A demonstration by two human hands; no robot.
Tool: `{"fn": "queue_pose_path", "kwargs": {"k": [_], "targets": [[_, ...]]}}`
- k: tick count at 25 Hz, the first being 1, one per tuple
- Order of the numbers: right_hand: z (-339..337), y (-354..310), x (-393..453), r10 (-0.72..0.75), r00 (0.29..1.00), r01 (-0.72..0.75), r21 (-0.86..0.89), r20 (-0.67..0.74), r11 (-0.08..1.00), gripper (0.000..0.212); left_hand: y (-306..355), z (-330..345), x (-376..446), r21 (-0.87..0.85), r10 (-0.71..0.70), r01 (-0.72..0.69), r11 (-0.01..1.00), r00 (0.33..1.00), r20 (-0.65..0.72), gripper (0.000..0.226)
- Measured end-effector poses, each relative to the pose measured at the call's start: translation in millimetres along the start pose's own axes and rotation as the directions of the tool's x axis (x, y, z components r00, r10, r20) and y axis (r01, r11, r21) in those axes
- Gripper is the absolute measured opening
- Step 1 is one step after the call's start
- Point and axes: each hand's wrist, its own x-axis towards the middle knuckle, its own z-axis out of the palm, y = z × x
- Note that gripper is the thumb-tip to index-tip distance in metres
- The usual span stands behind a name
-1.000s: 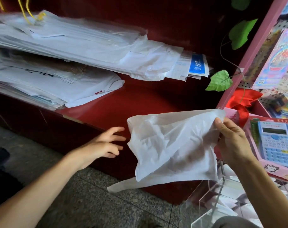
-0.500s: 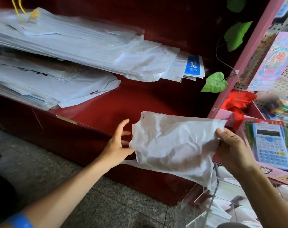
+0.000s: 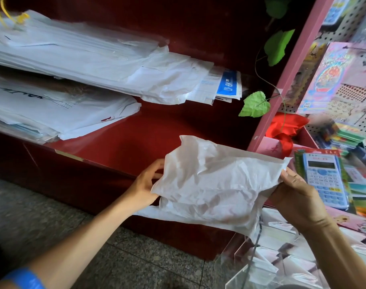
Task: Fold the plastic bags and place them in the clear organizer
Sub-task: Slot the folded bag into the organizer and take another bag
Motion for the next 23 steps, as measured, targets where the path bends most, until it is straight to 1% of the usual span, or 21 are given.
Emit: {"fn": "queue_pose_path", "kwargs": {"k": [1, 2, 3, 5, 6, 7, 8, 9, 10, 12, 13, 15, 17, 18, 21, 22, 23], "targets": [[-2, -1, -2, 0.006, 1.000, -0.006, -0.022, 0.005, 1.000, 0.034, 3, 2, -1, -0.029, 0.016, -0.016, 0.999, 1.000, 0.004, 0.059], [-5, -2, -3, 0.021, 1.000, -0.020, -0.046, 0.006, 0.999, 0.036, 4, 5, 1, -0.108, 0.013, -0.014, 0.994, 1.000, -0.010, 0.067], [-8, -2, -3, 0.037, 0.999, -0.037, -0.067, 0.000, 0.997, 0.038, 8, 7, 3, -0.205, -0.007, 0.001, 0.979, 1.000, -0.029, 0.068], [-13, -2, -5, 0.052, 0.999, -0.052, -0.086, 0.002, 0.995, 0.048, 12, 12, 8, -0.341, -0.030, 0.012, 0.940, 0.998, -0.047, 0.063], [-15, -3, -6, 0.051, 0.999, -0.050, -0.089, 0.003, 0.995, 0.054, 13, 15, 12, -0.396, -0.037, 0.016, 0.918, 0.998, -0.045, 0.055], [-17, -2, -6, 0.042, 0.999, -0.042, -0.083, -0.006, 0.996, 0.052, 16, 16, 15, -0.430, -0.072, 0.046, 0.902, 0.997, -0.043, 0.036], [-16, -2, -7, 0.031, 0.999, -0.033, -0.070, -0.025, 0.997, 0.041, 20, 17, 16, -0.459, -0.113, 0.087, 0.884, 0.993, -0.029, 0.017], [-17, -1, -7, 0.029, 0.999, -0.031, -0.059, -0.033, 0.998, 0.031, 20, 17, 16, -0.432, -0.135, 0.116, 0.895, 0.991, -0.014, 0.018], [-17, -1, -7, 0.032, 0.999, -0.035, -0.051, -0.043, 0.998, 0.030, 20, 17, 15, -0.399, -0.141, 0.130, 0.908, 0.990, 0.001, 0.022], [-16, -1, -7, 0.038, 0.998, -0.041, -0.040, -0.055, 0.998, 0.037, 18, 10, 11, -0.387, -0.137, 0.134, 0.912, 0.990, 0.022, 0.014], [-15, -1, -6, 0.037, 0.997, -0.040, -0.033, -0.067, 0.999, 0.037, 17, 5, 10, -0.439, -0.123, 0.123, 0.890, 0.992, 0.029, 0.010], [-16, 0, -4, 0.025, 0.995, -0.027, -0.022, -0.094, 0.999, 0.035, 17, -11, 12, -0.546, -0.094, 0.079, 0.834, 0.996, 0.002, 0.011], [-17, 2, 0, 0.020, 0.990, -0.023, -0.016, -0.141, 1.000, 0.030, 15, -29, 14, -0.542, -0.042, 0.021, 0.840, 0.999, -0.027, 0.006], [-18, 3, 1, 0.026, 0.984, -0.028, -0.011, -0.175, 1.000, 0.027, 13, -40, 13, -0.521, -0.009, 0.001, 0.854, 1.000, -0.014, 0.012], [-22, 5, 5, 0.034, 0.962, -0.042, -0.021, -0.270, 0.999, 0.028, 8, -72, 5, -0.439, 0.026, 0.000, 0.899, 0.998, 0.053, 0.049], [-21, 6, 6, 0.037, 0.950, -0.052, -0.041, -0.310, 0.998, 0.024, 6, -80, 2, -0.425, 0.026, 0.005, 0.905, 0.997, 0.068, 0.054], [-20, 7, 7, 0.031, 0.935, -0.057, -0.065, -0.352, 0.996, 0.020, 6, -87, -3, -0.419, 0.018, 0.017, 0.908, 0.997, 0.079, 0.053]]}}
